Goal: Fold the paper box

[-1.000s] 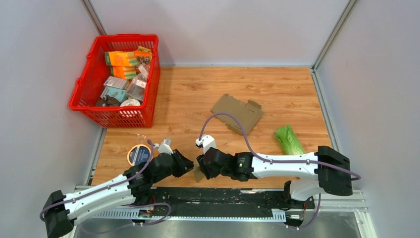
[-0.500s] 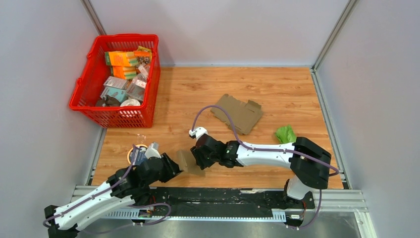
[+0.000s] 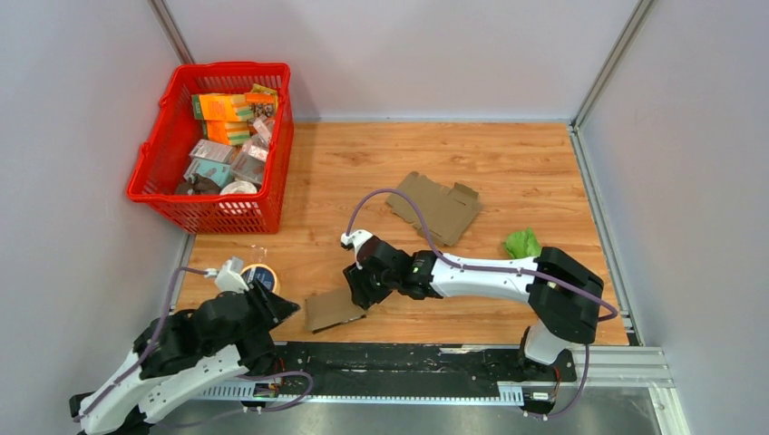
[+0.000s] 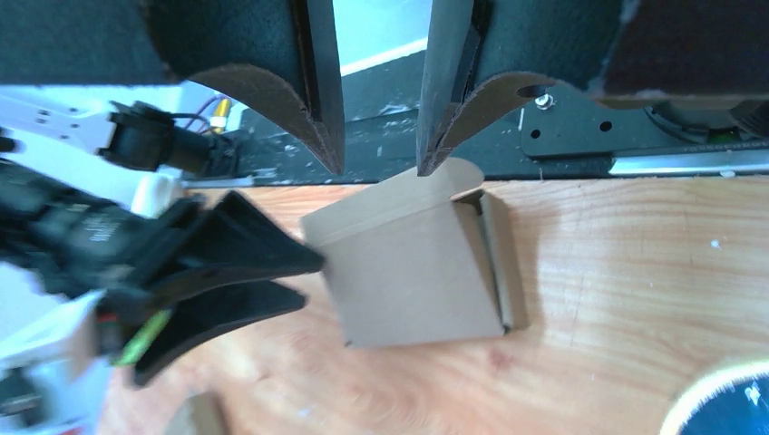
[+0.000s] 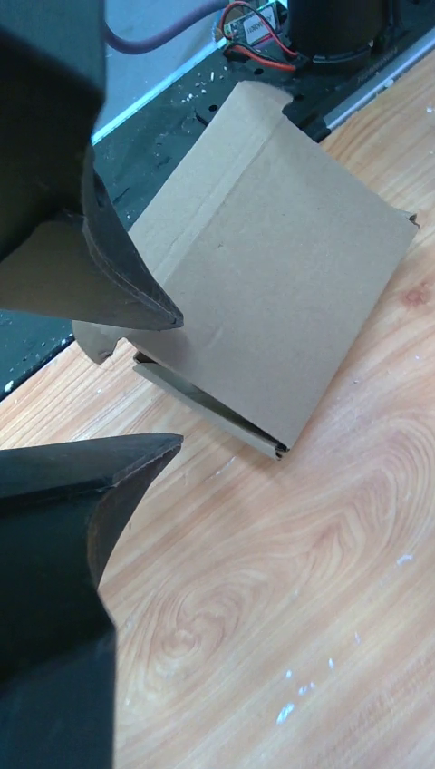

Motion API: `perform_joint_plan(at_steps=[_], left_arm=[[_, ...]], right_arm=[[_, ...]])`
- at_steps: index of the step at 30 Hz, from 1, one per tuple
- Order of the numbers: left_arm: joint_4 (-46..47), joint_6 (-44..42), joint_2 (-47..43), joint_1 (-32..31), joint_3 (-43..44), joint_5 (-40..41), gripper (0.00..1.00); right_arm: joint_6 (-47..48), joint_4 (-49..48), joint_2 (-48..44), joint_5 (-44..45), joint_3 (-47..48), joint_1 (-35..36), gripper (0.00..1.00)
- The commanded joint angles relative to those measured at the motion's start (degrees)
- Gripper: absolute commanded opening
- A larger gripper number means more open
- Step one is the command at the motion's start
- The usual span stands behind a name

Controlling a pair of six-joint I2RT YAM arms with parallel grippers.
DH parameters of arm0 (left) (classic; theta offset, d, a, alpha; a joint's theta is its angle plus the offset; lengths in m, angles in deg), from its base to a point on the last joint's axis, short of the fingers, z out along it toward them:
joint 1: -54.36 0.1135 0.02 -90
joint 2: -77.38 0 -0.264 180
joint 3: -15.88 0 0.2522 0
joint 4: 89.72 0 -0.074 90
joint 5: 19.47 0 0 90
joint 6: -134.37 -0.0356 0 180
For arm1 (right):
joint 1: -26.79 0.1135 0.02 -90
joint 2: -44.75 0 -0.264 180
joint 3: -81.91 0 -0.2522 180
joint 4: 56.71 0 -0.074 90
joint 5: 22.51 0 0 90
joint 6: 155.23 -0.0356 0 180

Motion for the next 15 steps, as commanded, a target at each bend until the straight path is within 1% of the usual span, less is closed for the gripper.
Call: perform_joint_plan(at_steps=[1, 3, 4, 5, 6, 7, 9, 12, 15], left_arm=[[-9.52, -4.05, 0.65, -0.32, 7.26, 6.72, 0.44], [-9.45, -3.09, 1.62, -0.32, 6.48, 6.73, 0.51], [-7.79, -3.08, 1.70, -0.32, 5.34, 5.94, 0.54], [-5.60, -3.26, 1.27, -0.32, 3.94, 3.93, 0.57], [-0.62, -3.34, 1.09, -0.32, 0.97, 3.13, 0.62], [1.52, -3.26, 0.92, -0.32, -0.54, 2.77, 0.71], [5.48, -3.00, 1.44, -0.32, -3.88, 3.29, 0.74], [8.21, -0.89, 4.25, -0.32, -6.78, 4.70, 0.75], [14.00, -2.64, 8.90, -0.32, -8.72, 3.65, 0.74]], right_arm=[[-0.97, -3.77, 2.24, -4.08, 1.95, 0.85, 0.50], [-1.15, -4.12, 3.21, -5.48, 1.95, 0.85, 0.54], [-1.67, -4.56, 3.21, -6.10, 1.52, 0.76, 0.61], [-1.94, -5.09, 2.95, -6.54, 1.08, 0.76, 0.64], [-2.38, -6.14, 2.86, -7.93, 0.81, 0.41, 0.66], [-2.81, -6.15, 2.95, -8.56, 0.63, 0.24, 0.68], [-3.61, -5.97, 3.21, -9.26, 0.63, -0.38, 0.68], [-4.40, -6.85, 3.39, -10.14, -0.59, -1.34, 0.69], [-5.63, -8.60, 3.83, -11.11, -2.88, -2.75, 0.65]])
